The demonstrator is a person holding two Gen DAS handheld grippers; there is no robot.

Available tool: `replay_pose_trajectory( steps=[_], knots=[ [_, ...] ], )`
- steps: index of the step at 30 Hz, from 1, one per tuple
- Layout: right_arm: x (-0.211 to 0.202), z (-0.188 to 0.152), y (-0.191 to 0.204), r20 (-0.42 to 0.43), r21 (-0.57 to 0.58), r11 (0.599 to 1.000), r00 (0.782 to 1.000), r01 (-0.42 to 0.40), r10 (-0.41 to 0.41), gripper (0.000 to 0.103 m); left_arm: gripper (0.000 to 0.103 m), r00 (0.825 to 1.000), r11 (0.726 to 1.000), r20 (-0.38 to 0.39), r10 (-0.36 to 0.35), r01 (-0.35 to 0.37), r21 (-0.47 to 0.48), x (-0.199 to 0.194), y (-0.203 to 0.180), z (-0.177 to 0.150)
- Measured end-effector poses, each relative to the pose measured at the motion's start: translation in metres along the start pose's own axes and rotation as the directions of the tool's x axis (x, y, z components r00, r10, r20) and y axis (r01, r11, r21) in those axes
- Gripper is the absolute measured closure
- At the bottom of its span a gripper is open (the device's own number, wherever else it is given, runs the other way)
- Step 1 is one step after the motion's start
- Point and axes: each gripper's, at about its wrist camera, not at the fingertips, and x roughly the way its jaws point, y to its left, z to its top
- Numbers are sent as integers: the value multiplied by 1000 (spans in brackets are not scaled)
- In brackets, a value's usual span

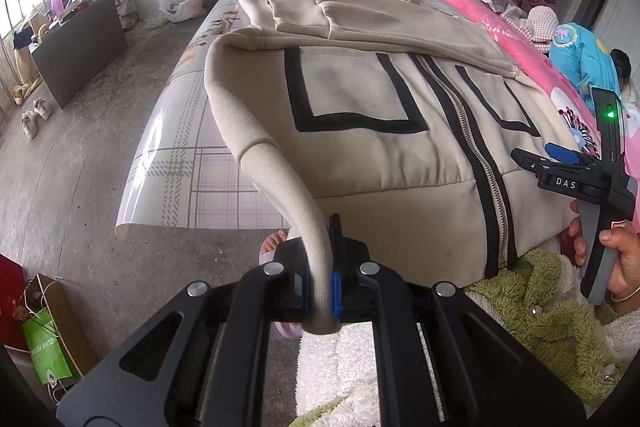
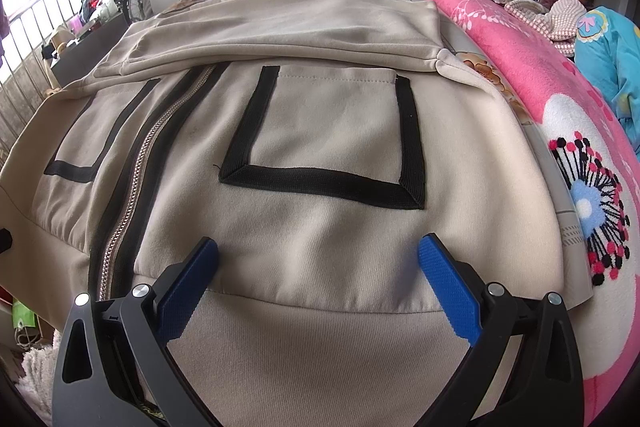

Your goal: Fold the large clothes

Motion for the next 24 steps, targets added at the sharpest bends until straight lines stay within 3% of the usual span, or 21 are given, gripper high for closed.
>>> replay_pose_trajectory(
  steps=[24],
  knots=[
    [0, 0, 0, -1, 1, 1000, 1000, -3, 3, 6, 96, 1000, 1000, -6, 15, -14, 2, 2, -1, -1]
  ],
)
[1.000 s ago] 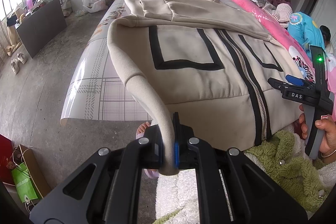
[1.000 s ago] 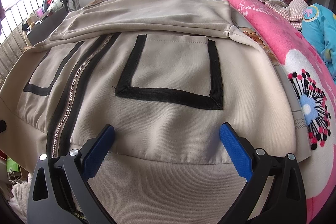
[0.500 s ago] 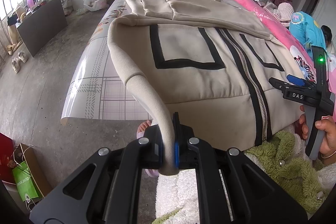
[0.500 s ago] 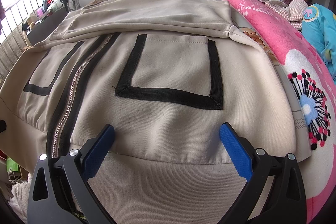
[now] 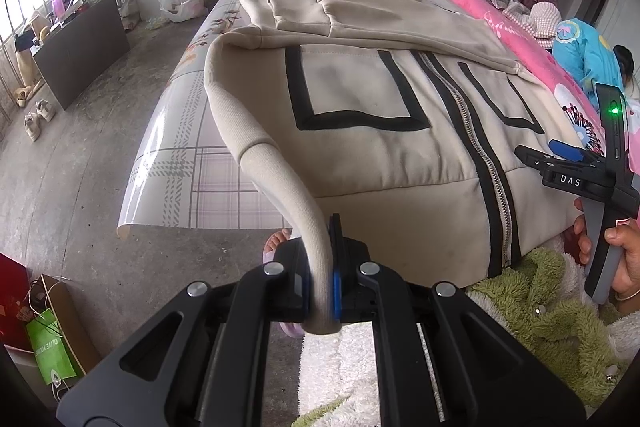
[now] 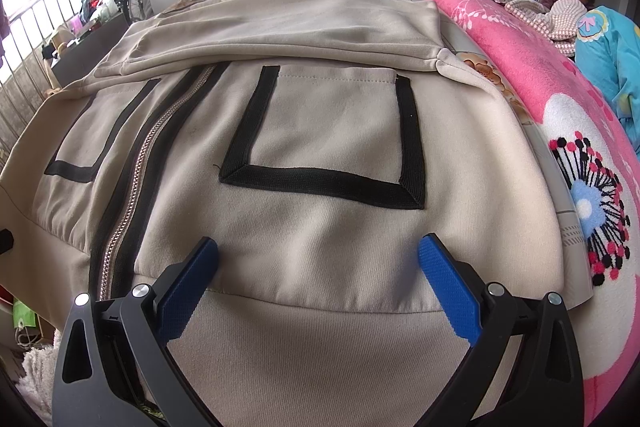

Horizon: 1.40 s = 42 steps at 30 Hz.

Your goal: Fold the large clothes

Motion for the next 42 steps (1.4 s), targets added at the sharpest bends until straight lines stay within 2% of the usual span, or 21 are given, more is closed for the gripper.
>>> replay_pose_trajectory(
  steps=[11, 17, 21, 28, 31, 35, 42],
  knots=[
    [-1, 0, -4, 3, 0, 1000, 1000, -20, 20, 6, 96, 1000, 1000, 2, 2, -2, 4, 0, 0, 0],
    [-15, -1, -23, 20, 64, 994, 996, -84, 83, 6, 96, 1000, 1000, 4, 0, 0, 10, 1, 1, 0],
    [-35, -7, -49, 63, 108, 993, 997, -41, 34, 6, 96, 1000, 1000, 6, -4, 4, 10, 1, 1, -1],
    [-56, -21, -94, 10, 208, 978, 1000, -12, 10, 6, 96, 1000, 1000, 9, -19, 19, 6, 3, 3, -2],
    [-56, -32, -101, -27, 257, 965, 998, -54, 63, 6, 96, 1000, 1000, 10, -24, 24, 7, 3, 4, -2],
    [-50, -43, -103, -65, 275, 960, 995, -55, 75, 6, 96, 1000, 1000, 9, -28, 28, 12, 4, 5, -2],
    [-40, -50, -107, -88, 326, 939, 985, -113, 149, 6, 96, 1000, 999, 8, -28, 28, 17, 4, 4, -2]
  ],
)
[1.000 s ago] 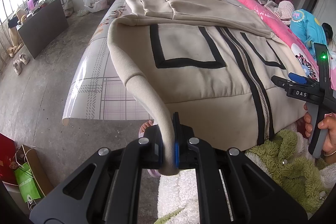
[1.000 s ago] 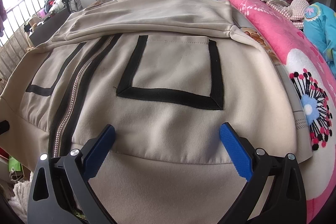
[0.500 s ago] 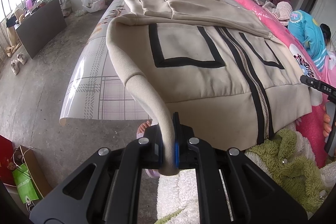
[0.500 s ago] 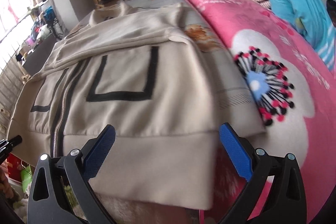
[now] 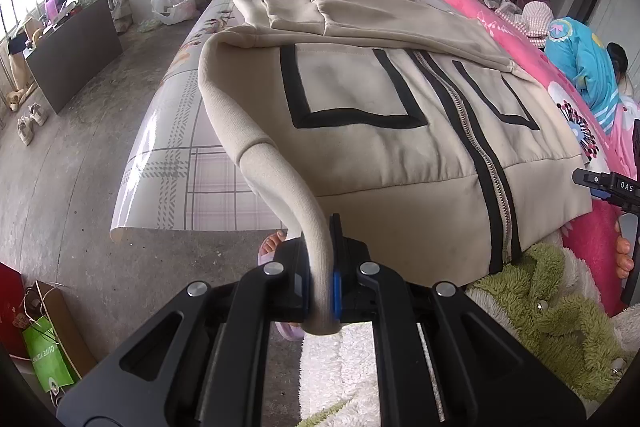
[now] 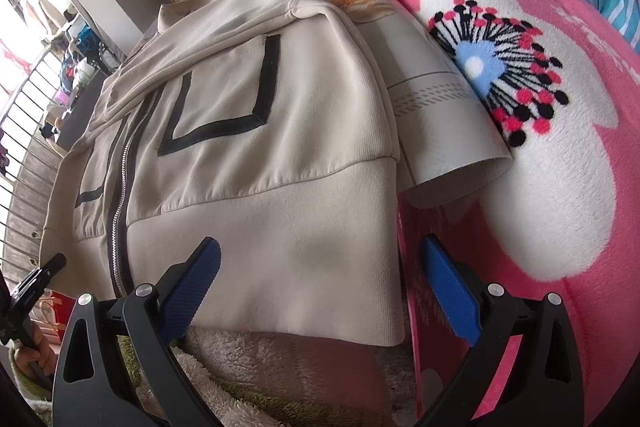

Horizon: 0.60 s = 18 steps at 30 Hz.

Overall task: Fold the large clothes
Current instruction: 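Hold the hem with the left gripper while the right gripper closes on the jacket side edge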

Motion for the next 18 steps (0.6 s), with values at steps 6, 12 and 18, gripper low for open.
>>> replay_pose_trajectory(
  steps=[6, 12, 18],
  knots=[
    [3, -4, 4, -34, -16, 1000, 999, -25, 24, 16, 96, 1000, 1000, 0, 1, -1, -2, 0, 0, 0],
    [6, -9, 4, -49, -19, 999, 998, -28, 27, 24, 96, 1000, 1000, -2, 1, -1, -2, 0, 0, 0],
    [7, -10, -2, -61, 8, 999, 998, -32, 33, 33, 96, 1000, 1000, -2, 2, -2, -3, 1, 0, 0]
  ],
)
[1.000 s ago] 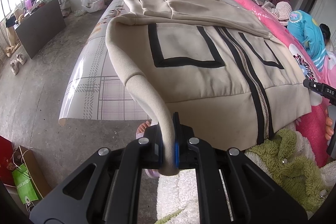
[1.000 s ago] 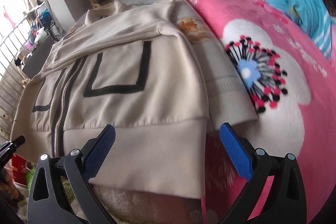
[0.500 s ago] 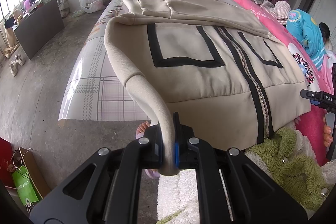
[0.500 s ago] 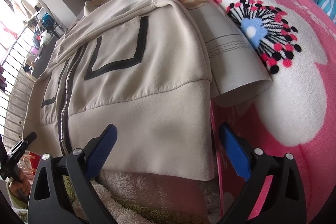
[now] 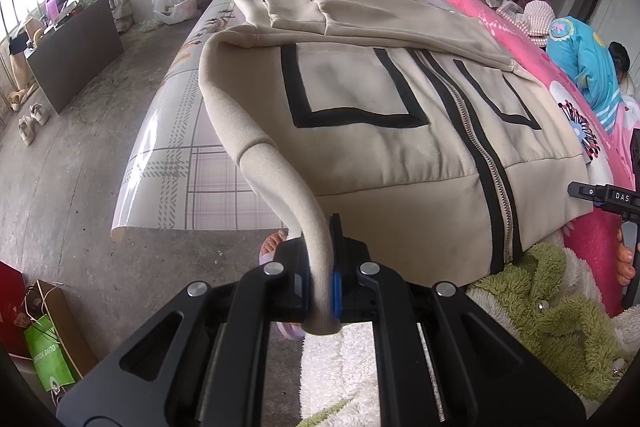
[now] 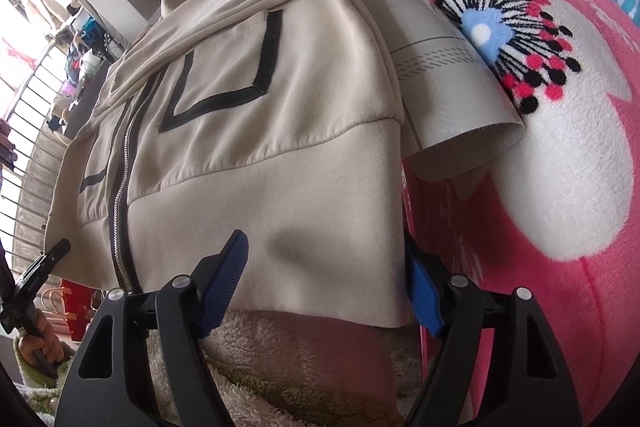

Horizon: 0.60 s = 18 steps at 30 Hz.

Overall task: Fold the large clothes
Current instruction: 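Hold the hem with the left gripper while the right gripper closes on the jacket side edge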

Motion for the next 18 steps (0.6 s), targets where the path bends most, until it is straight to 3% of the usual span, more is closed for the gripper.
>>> replay_pose_trajectory(
  steps=[18],
  knots=[
    [-4, -9, -4, -26, -15, 998, 998, 55, -55, 66, 96, 1000, 1000, 0, 3, -3, -1, 2, 0, -1]
  ],
)
